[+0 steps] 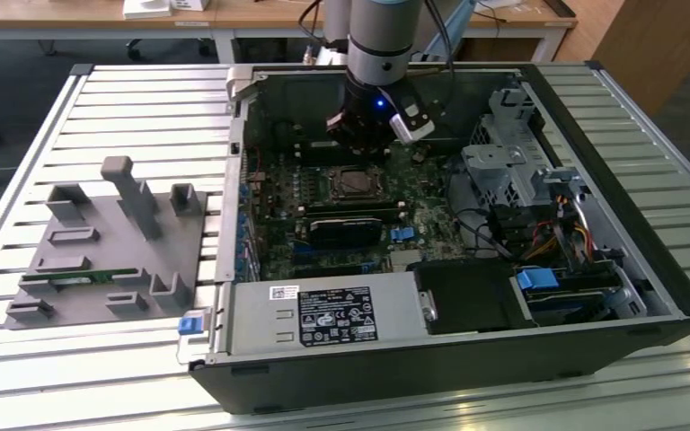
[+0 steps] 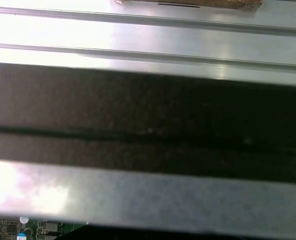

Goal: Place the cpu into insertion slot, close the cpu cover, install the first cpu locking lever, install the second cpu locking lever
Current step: 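Install the first cpu locking lever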

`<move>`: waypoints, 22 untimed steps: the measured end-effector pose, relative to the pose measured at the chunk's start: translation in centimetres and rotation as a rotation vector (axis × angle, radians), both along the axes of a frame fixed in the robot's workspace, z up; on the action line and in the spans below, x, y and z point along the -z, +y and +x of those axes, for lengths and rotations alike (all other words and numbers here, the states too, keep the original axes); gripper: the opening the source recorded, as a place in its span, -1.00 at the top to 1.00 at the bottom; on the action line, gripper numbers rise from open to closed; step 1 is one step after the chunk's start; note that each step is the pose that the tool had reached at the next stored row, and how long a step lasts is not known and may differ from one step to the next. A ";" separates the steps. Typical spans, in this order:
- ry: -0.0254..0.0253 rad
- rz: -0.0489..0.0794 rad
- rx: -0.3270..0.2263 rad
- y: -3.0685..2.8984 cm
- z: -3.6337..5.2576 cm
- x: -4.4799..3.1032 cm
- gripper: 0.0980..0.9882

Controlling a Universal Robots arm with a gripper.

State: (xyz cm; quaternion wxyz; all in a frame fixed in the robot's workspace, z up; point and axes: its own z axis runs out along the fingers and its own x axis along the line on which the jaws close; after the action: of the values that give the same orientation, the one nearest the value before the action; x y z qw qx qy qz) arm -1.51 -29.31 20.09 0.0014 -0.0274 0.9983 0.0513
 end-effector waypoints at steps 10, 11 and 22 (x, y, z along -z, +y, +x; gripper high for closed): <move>-0.0001 -0.015 0.000 0.01 0.00 0.28 0.98; 0.0000 -0.016 0.000 0.00 0.00 0.31 0.98; -0.0007 -0.015 0.000 0.08 0.04 0.35 0.98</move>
State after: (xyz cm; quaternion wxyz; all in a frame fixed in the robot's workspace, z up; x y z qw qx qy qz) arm -1.46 -29.23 19.74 0.0015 -0.0274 0.9987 0.0437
